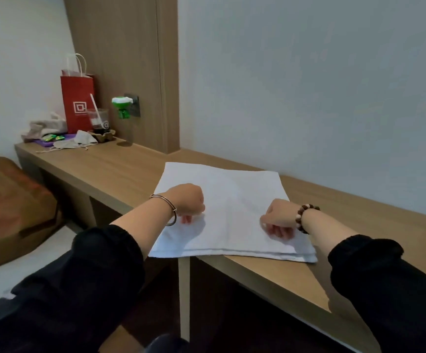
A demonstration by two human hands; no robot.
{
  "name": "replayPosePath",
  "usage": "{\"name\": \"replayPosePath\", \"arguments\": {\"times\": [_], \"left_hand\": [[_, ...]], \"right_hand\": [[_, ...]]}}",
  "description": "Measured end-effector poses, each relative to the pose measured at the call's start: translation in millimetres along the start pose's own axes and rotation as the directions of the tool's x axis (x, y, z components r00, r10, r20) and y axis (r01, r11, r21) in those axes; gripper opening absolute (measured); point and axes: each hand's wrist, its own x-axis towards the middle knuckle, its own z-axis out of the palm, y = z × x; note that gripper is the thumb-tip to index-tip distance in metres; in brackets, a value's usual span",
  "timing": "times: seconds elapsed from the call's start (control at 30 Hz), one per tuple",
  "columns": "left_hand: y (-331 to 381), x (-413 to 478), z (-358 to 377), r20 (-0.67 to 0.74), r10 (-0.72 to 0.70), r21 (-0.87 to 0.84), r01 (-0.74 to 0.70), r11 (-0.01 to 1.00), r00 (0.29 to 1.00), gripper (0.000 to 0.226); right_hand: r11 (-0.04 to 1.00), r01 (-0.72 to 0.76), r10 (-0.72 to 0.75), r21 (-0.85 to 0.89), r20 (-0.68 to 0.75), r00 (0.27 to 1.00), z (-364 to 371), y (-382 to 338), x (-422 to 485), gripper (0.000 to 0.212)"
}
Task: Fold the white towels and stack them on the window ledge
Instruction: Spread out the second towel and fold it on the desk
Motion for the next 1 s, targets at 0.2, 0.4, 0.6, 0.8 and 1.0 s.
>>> {"name": "replayPosePath", "arguments": {"times": [0.2,0.4,0.6,0.8,1.0], "left_hand": [[16,23,27,-0.299,-0.083,0.005,0.089,0.996,0.951,0.032],[30,40,63,-0.151,-0.25,-0.07,0.242,0.968,0.956,0.063],[33,40,70,-0.162,-0.219,0.047,0.229,0.972,0.962,0.069],[30,43,74,-0.182,-0.191,0.07,0.207,0.976,0.964,0.067],[29,48,76,-0.212,-0.162,0.089,0.184,0.979,0.964,0.066]], "right_hand": [[0.977,0.164,-0.205,-0.135,-0.388,0.898,4,5,10,0.021],[0.966,0.15,-0.193,-0.212,-0.196,0.962,6,1,4,0.03],[0.999,-0.047,0.027,-0.018,-0.599,0.8,-13,25,37,0.017],[0.924,-0.122,0.322,0.362,-0.564,0.761,-19,53,73,0.046],[0.935,-0.061,0.31,0.349,-0.722,0.618,-37,69,87,0.033]]}}
